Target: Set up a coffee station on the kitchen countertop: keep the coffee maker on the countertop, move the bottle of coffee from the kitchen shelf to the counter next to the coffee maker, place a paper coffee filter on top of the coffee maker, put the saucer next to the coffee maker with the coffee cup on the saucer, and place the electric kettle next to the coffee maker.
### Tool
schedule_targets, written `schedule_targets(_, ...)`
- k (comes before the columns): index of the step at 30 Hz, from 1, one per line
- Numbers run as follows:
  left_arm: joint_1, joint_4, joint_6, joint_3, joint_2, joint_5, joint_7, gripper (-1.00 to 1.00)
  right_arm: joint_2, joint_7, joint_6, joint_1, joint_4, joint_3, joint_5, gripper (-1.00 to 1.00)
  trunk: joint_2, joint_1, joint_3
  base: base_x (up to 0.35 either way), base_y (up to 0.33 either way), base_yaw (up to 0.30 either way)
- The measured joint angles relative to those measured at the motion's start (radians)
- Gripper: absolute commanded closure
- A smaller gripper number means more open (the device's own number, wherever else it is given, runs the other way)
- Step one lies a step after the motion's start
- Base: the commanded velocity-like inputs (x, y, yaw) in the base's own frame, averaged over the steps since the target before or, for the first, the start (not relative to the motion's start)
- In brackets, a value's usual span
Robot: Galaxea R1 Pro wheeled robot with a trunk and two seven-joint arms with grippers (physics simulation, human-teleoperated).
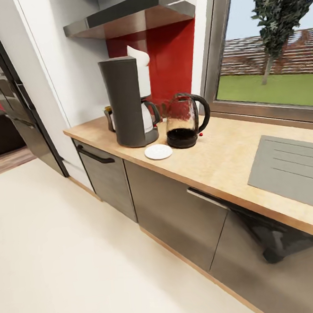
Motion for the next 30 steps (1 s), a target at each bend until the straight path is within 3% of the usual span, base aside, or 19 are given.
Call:
schedule_targets(23,0.0,0.002,0.0,0.006,0.0,0.0,0.0,-1.0,0.001,-0.008,0.0,0.0,0.029,0.001,0.003,-1.0,0.0,0.0,0.0,0.014,0.026,-0.23)
schedule_targets(30,0.0,0.001,0.0,0.004,0.0,0.0,0.0,-1.0,0.001,-0.008,0.0,0.0,0.029,0.001,0.003,-1.0,0.0,0.001,0.0,-0.219,0.0,-0.142)
